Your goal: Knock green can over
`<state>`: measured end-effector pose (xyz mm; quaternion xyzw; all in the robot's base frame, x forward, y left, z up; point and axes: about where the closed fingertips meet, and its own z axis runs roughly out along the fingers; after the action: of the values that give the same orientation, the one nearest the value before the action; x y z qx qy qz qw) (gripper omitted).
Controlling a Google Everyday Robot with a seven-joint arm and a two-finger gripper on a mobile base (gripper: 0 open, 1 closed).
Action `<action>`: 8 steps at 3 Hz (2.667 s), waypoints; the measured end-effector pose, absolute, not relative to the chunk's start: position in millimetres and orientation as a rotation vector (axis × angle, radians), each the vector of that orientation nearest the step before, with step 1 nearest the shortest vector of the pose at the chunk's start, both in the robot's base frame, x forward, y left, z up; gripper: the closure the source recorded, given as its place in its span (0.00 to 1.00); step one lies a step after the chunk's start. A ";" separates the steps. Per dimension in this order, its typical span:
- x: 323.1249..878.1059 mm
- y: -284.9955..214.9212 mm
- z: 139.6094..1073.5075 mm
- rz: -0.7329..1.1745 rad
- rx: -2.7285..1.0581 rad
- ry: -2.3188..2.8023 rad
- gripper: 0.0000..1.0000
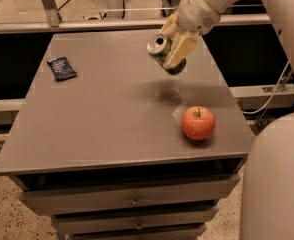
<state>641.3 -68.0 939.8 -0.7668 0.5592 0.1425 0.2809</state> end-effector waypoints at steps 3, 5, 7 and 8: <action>539.9 -31.1 888.1 0.423 -2.452 1.375 0.38; 534.1 -2.8 881.7 0.510 -2.363 1.447 0.00; 552.4 -10.9 888.6 0.541 -2.224 1.543 0.00; 585.7 -53.5 902.7 0.514 -2.077 1.627 0.00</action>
Offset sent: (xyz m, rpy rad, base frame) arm -0.1424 0.0283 -0.0637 -0.3197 0.1561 0.3691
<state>585.7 -53.5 902.7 -0.7528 0.5899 0.1865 0.2250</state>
